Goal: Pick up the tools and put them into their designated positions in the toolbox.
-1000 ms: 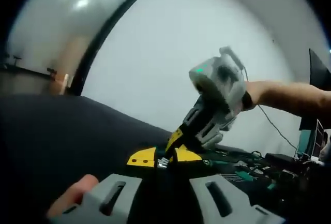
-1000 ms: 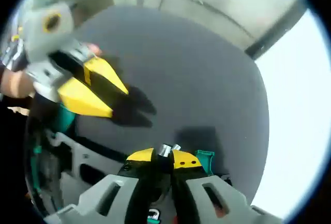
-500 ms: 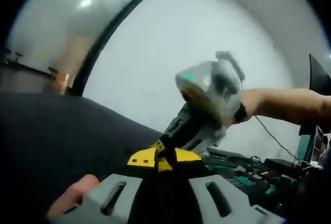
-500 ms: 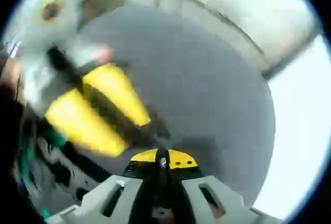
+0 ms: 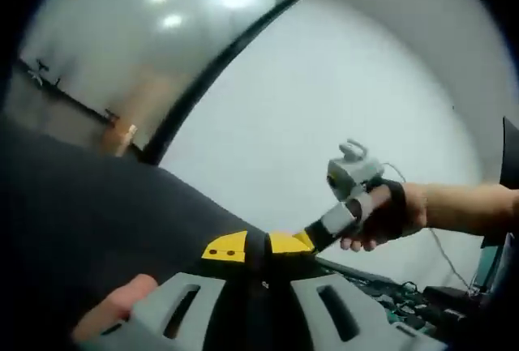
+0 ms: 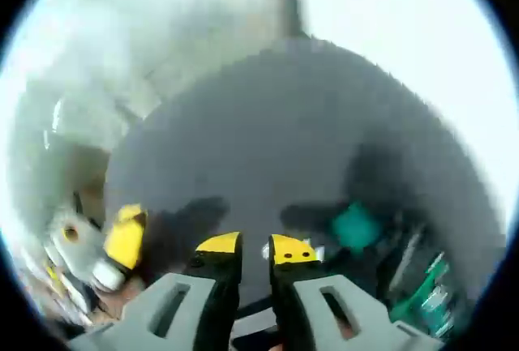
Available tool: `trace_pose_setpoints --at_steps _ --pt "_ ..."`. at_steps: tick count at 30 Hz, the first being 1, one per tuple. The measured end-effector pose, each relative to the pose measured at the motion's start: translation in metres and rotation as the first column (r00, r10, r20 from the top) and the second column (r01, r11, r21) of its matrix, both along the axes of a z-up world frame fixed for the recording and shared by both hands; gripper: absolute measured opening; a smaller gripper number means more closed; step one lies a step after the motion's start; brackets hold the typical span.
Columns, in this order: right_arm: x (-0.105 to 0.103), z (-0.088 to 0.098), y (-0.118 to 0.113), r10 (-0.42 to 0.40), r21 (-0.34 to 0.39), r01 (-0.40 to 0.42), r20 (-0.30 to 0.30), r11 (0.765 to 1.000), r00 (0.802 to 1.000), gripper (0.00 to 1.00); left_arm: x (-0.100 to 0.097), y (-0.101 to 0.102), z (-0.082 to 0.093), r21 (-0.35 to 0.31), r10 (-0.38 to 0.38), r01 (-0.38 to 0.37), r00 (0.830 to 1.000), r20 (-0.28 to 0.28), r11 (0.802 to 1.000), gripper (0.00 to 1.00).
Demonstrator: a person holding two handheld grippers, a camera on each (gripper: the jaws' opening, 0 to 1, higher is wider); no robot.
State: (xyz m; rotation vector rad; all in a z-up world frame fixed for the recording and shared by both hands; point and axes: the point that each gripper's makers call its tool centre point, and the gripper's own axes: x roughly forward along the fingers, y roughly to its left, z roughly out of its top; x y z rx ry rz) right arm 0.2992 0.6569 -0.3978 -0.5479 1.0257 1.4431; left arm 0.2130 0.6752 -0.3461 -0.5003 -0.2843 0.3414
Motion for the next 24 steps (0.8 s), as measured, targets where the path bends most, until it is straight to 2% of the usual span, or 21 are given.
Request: trace_pose_setpoints --at_steps 1,2,3,4,6,9,14,17,18,19,21,22,23,24 --pt "0.0 -0.003 0.0 0.102 0.012 -0.104 0.107 0.995 0.989 0.15 -0.001 0.001 0.0 -0.005 0.0 0.0 1.0 0.005 1.0 0.1" --pt "0.002 -0.007 -0.003 0.198 -0.021 -0.198 0.219 0.98 0.956 0.15 -0.001 0.001 0.0 -0.012 0.0 0.0 1.0 0.01 1.0 0.1" --pt "0.001 -0.01 -0.005 0.288 -0.053 -0.285 0.296 0.957 0.911 0.11 -0.001 0.002 0.0 -0.015 0.001 -0.001 1.0 0.011 1.0 0.1" --pt "-0.007 -0.014 -0.003 0.356 -0.078 -0.35 0.331 0.933 0.874 0.07 0.0 0.002 0.0 -0.017 0.0 0.0 1.0 0.011 1.0 0.1" --pt "-0.017 -0.021 -0.005 0.345 -0.107 -0.328 0.308 0.939 0.887 0.06 0.002 0.001 -0.001 -0.014 -0.005 0.005 1.0 0.002 1.0 0.1" --pt "-0.016 -0.026 -0.002 0.354 -0.125 -0.331 0.337 0.935 0.873 0.06 0.003 -0.001 -0.002 -0.006 -0.011 0.011 1.0 -0.006 1.0 0.1" --pt "-0.004 -0.034 0.007 0.347 -0.164 -0.309 0.334 0.937 0.876 0.07 0.004 -0.003 -0.002 0.002 -0.015 0.015 1.0 -0.012 1.0 0.1" --pt "-0.002 -0.038 0.008 0.366 -0.171 -0.326 0.348 0.93 0.863 0.07 0.005 -0.004 -0.002 0.003 -0.021 0.021 1.0 -0.013 1.0 0.1" --pt "-0.001 -0.04 0.007 0.424 -0.187 -0.381 0.359 0.906 0.832 0.03 0.004 -0.004 -0.001 0.002 -0.023 0.023 1.0 -0.005 1.0 0.1" --pt "0.007 -0.037 0.01 0.457 -0.199 -0.412 0.412 0.889 0.788 0.01 0.004 -0.005 0.001 0.004 -0.026 0.026 1.0 0.004 1.0 0.1" --pt "0.001 -0.037 0.003 0.46 -0.203 -0.413 0.379 0.888 0.803 0.01 0.005 -0.006 0.0 0.01 -0.029 0.029 1.0 -0.006 1.0 0.1" --pt "-0.001 -0.033 0.0 0.469 -0.207 -0.421 0.381 0.883 0.797 0.0 0.005 -0.006 -0.001 0.011 -0.03 0.031 0.999 -0.01 0.999 0.1" --pt "-0.001 -0.027 -0.002 0.509 -0.209 -0.465 0.394 0.861 0.765 0.0 0.006 -0.007 -0.001 0.012 -0.033 0.033 0.999 -0.011 0.999 0.1" --pt "-0.001 -0.018 -0.007 0.522 -0.199 -0.485 0.404 0.851 0.751 0.0 0.006 -0.008 0.0 0.014 -0.035 0.035 0.999 -0.008 0.999 0.1"
